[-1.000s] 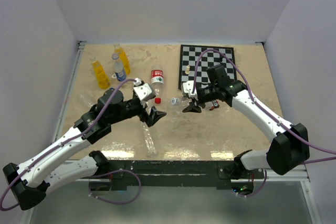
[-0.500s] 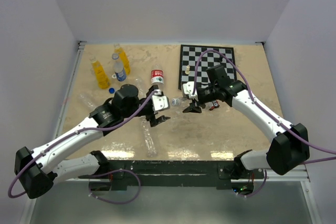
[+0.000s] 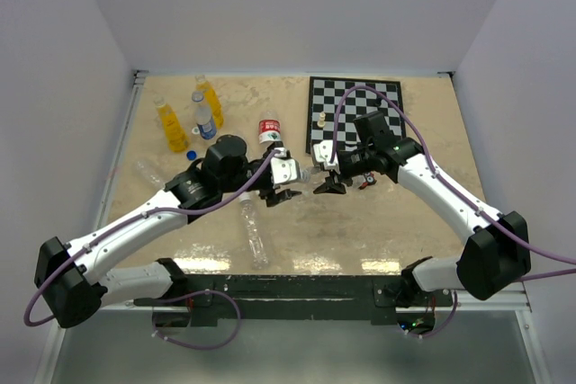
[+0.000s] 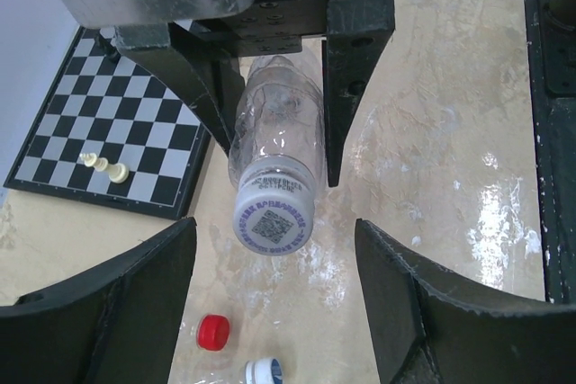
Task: Unscrew the bottle caps
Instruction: Unscrew the bottle cap at the center of the board.
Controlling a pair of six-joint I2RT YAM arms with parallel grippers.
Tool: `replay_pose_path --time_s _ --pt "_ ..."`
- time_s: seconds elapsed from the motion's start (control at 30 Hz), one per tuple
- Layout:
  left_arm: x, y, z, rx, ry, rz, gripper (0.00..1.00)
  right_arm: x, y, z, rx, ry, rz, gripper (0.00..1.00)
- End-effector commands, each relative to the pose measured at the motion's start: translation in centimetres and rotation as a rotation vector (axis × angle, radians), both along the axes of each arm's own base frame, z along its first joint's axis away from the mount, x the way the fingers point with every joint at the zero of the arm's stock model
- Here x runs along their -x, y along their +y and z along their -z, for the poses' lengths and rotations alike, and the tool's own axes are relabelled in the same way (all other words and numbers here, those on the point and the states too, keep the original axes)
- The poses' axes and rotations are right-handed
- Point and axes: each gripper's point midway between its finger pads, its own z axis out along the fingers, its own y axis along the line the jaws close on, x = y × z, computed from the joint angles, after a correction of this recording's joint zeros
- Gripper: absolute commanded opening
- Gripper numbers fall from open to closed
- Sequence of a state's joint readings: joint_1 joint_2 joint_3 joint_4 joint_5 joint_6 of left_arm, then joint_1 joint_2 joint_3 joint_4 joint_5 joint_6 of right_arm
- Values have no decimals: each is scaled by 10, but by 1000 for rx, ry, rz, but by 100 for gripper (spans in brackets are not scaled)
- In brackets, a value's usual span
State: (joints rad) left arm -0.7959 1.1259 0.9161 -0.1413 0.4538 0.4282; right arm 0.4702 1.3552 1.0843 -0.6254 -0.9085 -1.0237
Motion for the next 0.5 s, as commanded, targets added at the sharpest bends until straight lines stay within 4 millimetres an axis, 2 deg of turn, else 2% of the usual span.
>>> replay_pose_path --time_s 0.0,0.23,0.3,0.47 --pt "-3 -11 -36 84 -44 26 73 0 3 -6 -26 -10 -26 0" --pt "1 -14 -36 97 -4 37 58 1 3 -6 -26 -8 -26 0" --pt "2 -15 -32 95 14 44 48 1 3 -6 -25 -8 -27 0" --pt "3 -19 -30 124 103 15 3 0 3 -6 -26 -8 -26 0"
